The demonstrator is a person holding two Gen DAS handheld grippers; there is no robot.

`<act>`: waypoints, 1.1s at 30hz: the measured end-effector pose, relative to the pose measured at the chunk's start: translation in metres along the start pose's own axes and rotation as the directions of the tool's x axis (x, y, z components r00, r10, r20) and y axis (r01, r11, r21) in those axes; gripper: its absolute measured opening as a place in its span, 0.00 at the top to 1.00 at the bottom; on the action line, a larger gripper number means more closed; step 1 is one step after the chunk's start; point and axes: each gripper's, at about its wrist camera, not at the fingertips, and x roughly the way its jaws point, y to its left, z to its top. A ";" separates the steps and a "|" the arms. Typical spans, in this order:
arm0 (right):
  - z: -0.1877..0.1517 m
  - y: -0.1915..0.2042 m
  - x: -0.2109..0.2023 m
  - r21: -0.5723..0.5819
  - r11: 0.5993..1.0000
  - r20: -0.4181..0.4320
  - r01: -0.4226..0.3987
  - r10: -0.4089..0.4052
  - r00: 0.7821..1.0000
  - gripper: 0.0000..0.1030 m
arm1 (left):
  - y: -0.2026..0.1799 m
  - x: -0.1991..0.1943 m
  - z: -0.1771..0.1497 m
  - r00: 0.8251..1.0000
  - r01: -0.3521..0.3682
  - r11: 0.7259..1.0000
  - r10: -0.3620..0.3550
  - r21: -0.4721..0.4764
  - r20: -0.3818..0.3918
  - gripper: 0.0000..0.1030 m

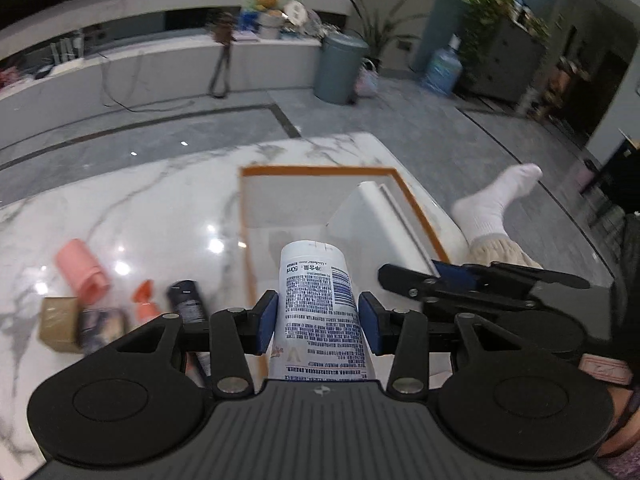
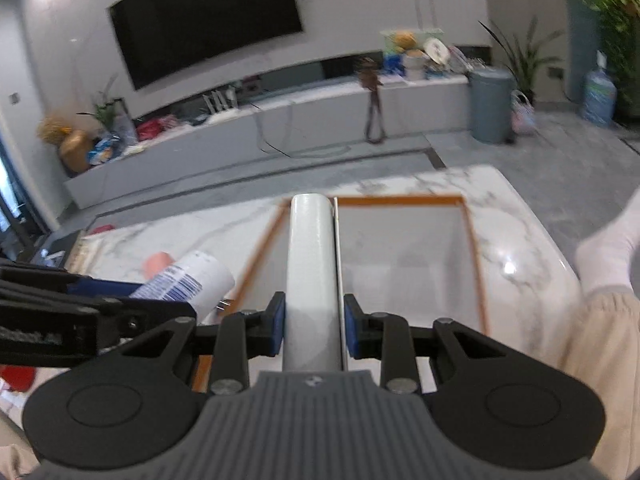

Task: Organize rigid objects
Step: 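Carry both items over the orange box and open both tools to drop them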

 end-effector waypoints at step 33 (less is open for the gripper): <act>-0.033 -0.037 0.074 0.056 0.998 -0.275 0.039 -0.022 0.961 0.70 | -0.032 0.097 -0.030 0.935 -0.079 0.935 0.190 0.346 -0.300 0.51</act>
